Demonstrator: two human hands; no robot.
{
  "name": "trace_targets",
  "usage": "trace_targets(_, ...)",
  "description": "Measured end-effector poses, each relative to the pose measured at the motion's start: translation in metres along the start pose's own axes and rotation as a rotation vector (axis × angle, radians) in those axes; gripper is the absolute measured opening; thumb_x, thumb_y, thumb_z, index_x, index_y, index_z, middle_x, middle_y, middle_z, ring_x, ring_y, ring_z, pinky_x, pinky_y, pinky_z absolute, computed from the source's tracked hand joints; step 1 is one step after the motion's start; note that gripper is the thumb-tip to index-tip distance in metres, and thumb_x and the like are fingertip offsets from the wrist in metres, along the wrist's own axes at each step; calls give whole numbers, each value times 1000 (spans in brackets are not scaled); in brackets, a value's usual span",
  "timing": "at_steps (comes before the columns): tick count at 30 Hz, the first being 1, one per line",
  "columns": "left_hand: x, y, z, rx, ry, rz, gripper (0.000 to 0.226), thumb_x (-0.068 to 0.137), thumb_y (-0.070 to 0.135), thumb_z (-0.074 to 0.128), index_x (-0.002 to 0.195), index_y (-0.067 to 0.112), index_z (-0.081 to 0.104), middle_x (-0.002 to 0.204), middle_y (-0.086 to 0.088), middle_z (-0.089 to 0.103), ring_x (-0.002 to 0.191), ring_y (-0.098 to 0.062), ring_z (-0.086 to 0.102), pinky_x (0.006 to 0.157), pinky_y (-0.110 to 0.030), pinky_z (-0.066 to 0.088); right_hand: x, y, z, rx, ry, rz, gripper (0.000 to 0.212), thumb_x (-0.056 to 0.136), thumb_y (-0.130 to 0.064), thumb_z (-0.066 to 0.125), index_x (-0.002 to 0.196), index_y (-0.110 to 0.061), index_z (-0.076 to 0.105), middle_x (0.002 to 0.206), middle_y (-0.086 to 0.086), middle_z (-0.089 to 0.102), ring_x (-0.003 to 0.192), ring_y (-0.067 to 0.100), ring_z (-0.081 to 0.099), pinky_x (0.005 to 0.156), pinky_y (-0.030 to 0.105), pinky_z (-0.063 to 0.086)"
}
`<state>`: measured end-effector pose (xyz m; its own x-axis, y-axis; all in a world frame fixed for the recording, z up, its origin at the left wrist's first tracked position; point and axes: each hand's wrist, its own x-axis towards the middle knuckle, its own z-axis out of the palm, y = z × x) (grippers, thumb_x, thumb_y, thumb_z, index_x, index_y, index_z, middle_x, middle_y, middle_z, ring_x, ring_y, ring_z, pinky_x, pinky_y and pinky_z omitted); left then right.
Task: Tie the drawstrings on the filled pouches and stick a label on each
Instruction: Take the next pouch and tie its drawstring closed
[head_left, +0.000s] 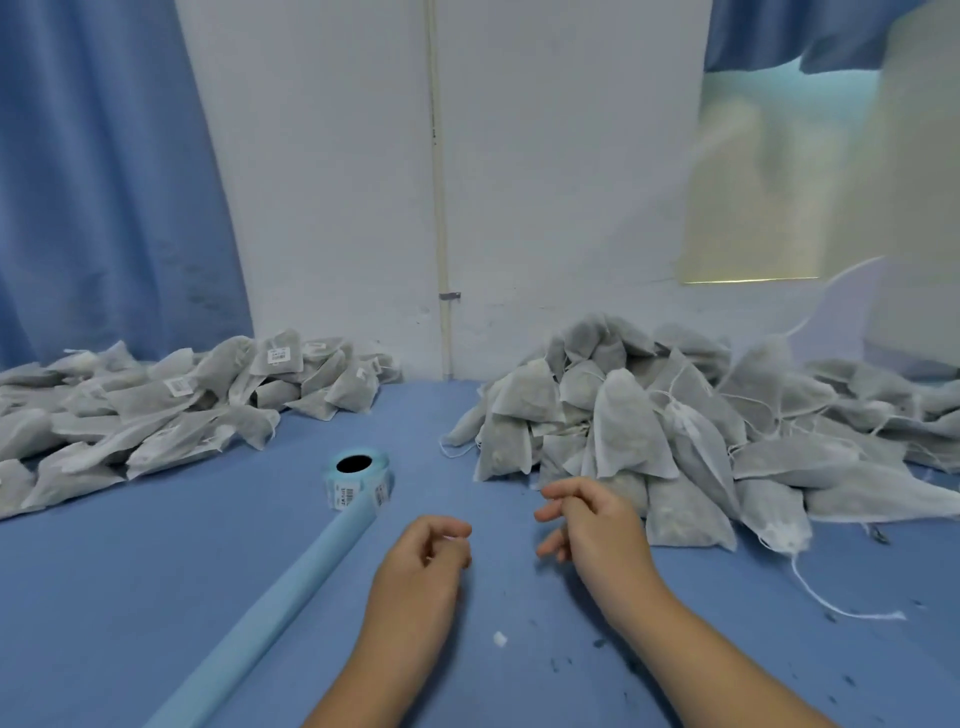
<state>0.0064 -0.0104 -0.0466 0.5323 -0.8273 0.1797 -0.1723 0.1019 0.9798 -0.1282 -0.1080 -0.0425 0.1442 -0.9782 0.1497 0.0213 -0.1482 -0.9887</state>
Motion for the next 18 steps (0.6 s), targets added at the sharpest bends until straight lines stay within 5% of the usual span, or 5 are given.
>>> trace_targets(5, -9, -5, 50, 198, -49, 113, 25, 90, 7, 54, 84, 30, 63, 74, 8, 59, 56, 1, 50, 56, -9, 37, 19, -6, -33, -258, 314, -349, 14, 88, -19, 61, 98, -28, 57, 98, -7, 55, 76, 12, 59, 70, 28, 50)
trace_targets(7, -12, -12, 53, 295, -106, 205, 28, 88, 6, 57, 82, 33, 62, 77, 4, 58, 65, 3, 52, 64, -10, 39, 29, 1, -50, -429, 326, -330, 34, 83, -35, 69, 112, -30, 51, 108, -15, 44, 89, 11, 55, 78, 29, 46)
trace_targets(11, -12, -12, 47, 264, -107, 201, 30, 84, -1, 61, 77, 29, 65, 62, -1, 54, 53, 0, 49, 58, -8, 38, 44, 16, -71, -616, 297, -142, 66, 82, -54, 64, 135, -21, 43, 137, -3, 41, 120, 18, 48, 91, 32, 41)
trace_targets(15, -10, -10, 42, 282, -123, 185, 27, 84, 0, 61, 79, 26, 65, 63, 2, 53, 51, 0, 49, 58, -9, 39, 54, 7, -63, -344, 303, 17, 48, 78, -45, 65, 118, -20, 52, 109, 4, 64, 90, 27, 66, 78, 46, 57)
trace_targets(18, -11, -8, 43, 296, -145, 176, 26, 86, 2, 59, 81, 27, 63, 70, 2, 56, 50, 0, 47, 59, -10, 39, 52, 4, -61, -226, 327, 76, 18, 81, -26, 63, 95, -15, 57, 75, 7, 66, 60, 24, 60, 61, 41, 53)
